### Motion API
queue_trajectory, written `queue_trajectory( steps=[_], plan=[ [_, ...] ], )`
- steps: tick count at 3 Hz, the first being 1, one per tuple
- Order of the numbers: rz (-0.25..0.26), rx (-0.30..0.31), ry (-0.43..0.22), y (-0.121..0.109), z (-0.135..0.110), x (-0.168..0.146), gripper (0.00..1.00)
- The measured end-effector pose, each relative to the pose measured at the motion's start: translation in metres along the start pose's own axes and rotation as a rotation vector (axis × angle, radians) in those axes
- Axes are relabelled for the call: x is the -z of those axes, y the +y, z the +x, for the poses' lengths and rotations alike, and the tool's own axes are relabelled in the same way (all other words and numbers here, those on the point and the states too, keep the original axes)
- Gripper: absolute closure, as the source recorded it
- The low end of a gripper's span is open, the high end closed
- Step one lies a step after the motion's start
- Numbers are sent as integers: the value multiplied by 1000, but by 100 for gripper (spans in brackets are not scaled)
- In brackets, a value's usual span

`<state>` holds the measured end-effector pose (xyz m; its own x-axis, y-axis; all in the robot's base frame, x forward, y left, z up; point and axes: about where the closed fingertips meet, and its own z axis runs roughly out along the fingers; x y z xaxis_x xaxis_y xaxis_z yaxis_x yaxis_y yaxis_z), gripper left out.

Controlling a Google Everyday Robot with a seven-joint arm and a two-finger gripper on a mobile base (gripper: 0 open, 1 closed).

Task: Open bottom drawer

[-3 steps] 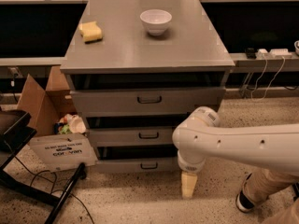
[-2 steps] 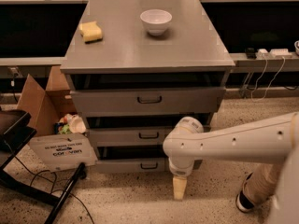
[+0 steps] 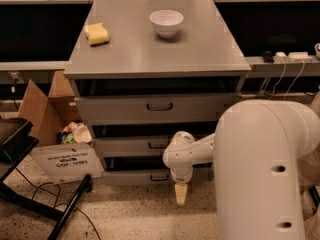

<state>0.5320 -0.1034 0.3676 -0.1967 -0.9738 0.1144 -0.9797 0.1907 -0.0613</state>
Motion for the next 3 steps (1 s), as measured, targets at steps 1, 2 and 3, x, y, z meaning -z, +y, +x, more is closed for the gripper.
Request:
queue_trajectory(
  steps=[1, 2, 3],
  plan=[
    [-1, -1, 0, 0, -1, -2, 0],
    [12, 13, -13, -4, -4, -23, 0],
    [42, 28, -22, -16, -6, -49, 0]
  ],
)
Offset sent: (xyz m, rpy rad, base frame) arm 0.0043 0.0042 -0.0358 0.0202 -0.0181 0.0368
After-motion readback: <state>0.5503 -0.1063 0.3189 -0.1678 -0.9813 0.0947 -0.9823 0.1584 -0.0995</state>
